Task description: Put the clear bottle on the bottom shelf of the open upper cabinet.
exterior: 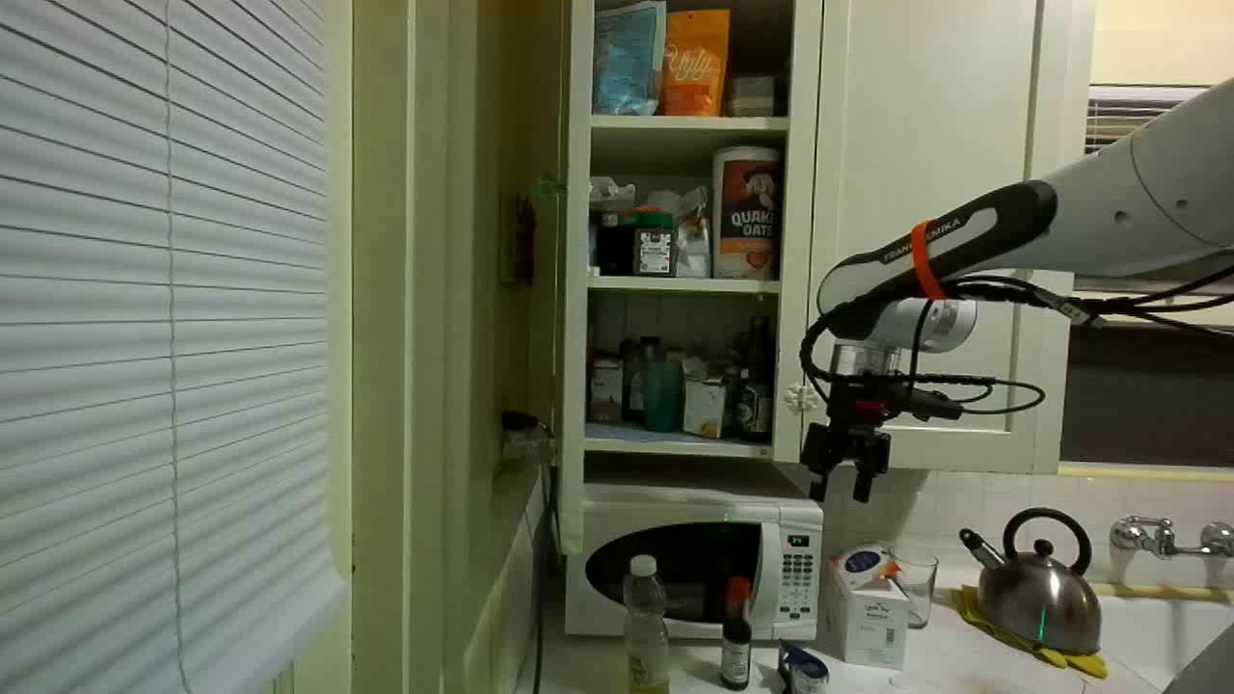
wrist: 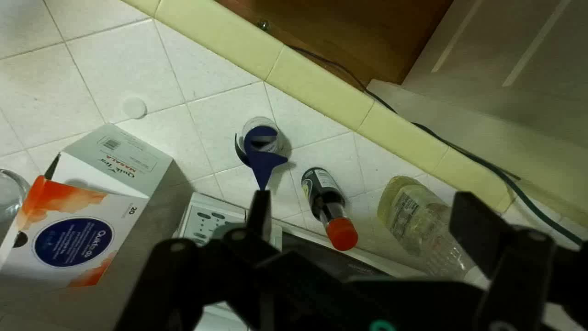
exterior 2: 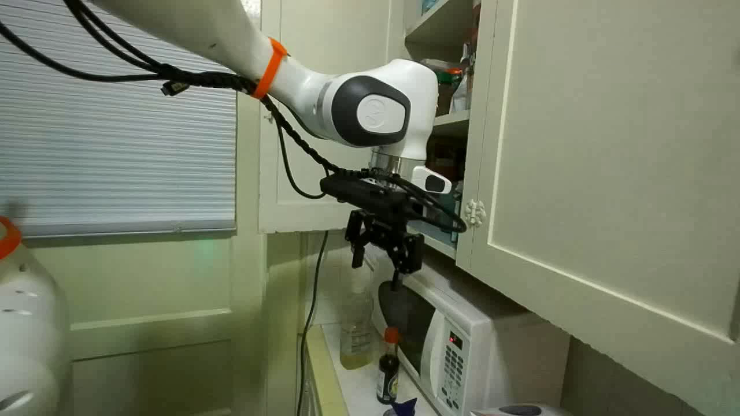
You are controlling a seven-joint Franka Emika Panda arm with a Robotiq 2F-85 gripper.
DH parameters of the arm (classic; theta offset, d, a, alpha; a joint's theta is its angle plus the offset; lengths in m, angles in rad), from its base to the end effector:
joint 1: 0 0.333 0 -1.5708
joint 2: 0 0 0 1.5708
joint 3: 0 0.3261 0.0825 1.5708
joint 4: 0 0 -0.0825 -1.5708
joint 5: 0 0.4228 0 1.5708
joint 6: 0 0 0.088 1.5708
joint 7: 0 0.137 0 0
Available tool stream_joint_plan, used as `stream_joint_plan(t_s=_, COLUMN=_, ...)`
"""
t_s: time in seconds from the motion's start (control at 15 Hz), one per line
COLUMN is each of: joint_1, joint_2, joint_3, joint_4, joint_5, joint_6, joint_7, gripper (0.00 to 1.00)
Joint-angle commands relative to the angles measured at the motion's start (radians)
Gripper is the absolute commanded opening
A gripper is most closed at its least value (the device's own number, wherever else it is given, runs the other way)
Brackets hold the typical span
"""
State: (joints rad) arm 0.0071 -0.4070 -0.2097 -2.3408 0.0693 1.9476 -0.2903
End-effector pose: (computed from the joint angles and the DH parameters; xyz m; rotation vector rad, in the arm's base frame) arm 0.4536 -0.0887 0.4530 -2.9970 -0.1181 -0.0590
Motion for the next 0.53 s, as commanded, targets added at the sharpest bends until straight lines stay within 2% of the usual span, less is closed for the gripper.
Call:
stream_joint_plan(t_s=0.0, joint_1=-0.022, joint_2=0.002, joint_3=0.020, joint_4=0.002, joint_5=0.009, joint_6=-0.003, joint_7=-0.007, gripper=1.00)
stream_joint_plan(t_s=0.4, joint_1=-0.022, joint_2=0.002, joint_3=0.020, joint_4=0.002, joint_5=0.009, joint_6=-0.003, joint_7=-0.007, gripper=1.00)
stream_joint_plan(t_s=0.47, joint_1=-0.012, joint_2=-0.012, joint_3=0.037, joint_4=-0.027, joint_5=0.011, joint_6=0.052, joint_7=-0.007, gripper=1.00)
